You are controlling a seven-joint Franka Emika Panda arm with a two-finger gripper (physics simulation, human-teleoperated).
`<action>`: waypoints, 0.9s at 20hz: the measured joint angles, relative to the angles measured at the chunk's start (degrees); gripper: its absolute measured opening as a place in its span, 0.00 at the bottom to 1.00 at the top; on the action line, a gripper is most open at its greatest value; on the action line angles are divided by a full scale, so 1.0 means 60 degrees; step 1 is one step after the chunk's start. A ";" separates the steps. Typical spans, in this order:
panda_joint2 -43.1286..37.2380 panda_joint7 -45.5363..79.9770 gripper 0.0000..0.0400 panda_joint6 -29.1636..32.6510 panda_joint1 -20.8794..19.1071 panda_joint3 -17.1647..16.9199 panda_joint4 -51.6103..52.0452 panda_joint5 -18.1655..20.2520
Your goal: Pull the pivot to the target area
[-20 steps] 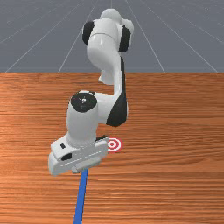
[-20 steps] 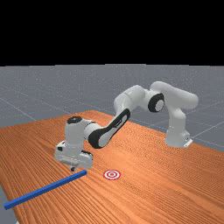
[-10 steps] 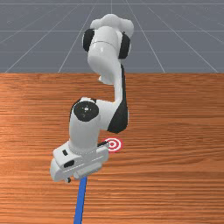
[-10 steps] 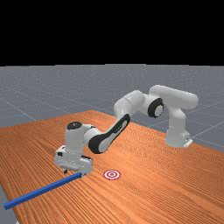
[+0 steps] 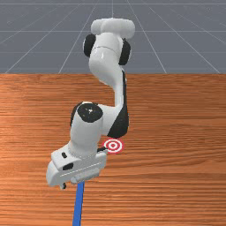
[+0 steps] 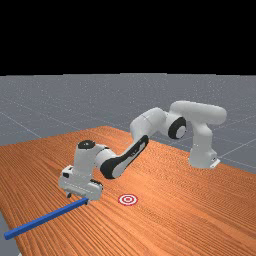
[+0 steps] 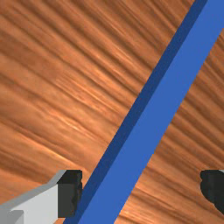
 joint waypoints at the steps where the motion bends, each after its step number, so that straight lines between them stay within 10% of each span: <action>1: -0.0041 -0.1627 1.00 0.0189 -0.0456 0.0791 -0.0037 0.0408; 18: 0.0441 -0.0775 1.00 -0.0297 -0.0394 0.0606 0.0887 0.0433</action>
